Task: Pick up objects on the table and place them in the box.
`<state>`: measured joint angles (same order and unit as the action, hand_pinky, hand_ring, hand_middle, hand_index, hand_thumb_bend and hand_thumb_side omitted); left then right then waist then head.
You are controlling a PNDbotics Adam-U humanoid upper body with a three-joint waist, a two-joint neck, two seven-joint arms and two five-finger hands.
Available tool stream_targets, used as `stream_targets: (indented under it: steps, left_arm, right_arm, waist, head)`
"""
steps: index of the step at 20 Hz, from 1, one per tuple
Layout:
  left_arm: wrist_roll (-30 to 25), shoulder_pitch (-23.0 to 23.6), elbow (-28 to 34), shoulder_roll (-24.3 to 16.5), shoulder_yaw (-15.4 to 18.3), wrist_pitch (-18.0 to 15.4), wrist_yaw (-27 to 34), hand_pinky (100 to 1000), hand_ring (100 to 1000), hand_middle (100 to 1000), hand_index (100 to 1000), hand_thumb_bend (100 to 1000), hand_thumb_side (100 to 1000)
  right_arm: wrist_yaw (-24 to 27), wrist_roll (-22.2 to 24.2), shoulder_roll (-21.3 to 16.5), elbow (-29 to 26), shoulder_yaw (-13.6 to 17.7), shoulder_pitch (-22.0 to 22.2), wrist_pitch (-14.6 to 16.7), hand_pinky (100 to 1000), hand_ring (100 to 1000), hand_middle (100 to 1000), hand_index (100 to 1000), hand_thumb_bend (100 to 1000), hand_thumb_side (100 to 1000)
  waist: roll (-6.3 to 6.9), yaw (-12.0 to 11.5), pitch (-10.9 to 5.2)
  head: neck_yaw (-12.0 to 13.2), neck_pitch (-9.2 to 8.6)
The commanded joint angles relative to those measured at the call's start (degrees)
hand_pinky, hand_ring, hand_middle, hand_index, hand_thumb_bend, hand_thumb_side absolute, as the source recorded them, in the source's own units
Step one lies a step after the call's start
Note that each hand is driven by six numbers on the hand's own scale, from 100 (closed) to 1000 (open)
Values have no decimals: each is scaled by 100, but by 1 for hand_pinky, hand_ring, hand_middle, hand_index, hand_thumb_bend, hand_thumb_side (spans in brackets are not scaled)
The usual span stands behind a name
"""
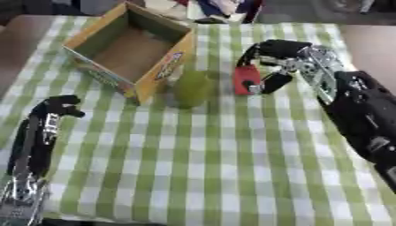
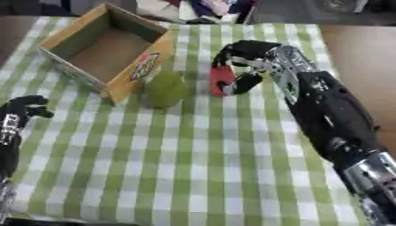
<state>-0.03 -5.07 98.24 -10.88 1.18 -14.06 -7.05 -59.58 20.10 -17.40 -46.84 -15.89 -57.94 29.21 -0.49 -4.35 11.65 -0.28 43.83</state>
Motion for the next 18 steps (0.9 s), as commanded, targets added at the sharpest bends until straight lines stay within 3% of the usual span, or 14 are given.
stream_targets:
  steps: [1,9,18]
  left_arm:
    - [-12,-62,95,-45,17,-7,-6,824,578,645,734,100,890]
    - [-13,-44,99,-44,13,-10,-1,824,578,645,734,100,889]
    - [-80,-71,90,-12,-65,-20,23,825,578,645,733,100,892]
  right_arm:
    - [114,-13,-165,-273,22,-186,-25,766,818,627,812,105,360]
    - [181,15,-57,-666,99,-611,-259,770,816,623,816,153,256]
    - [-201,-89,632,-495,336,-1286,-472,763,810,624,827,171,187]
  waist:
    - [3,6,-86]
    - [23,19,-107]
    - [51,-134,-75]
  head:
    - [22,29]
    - [2,29]
    - [-174,29]
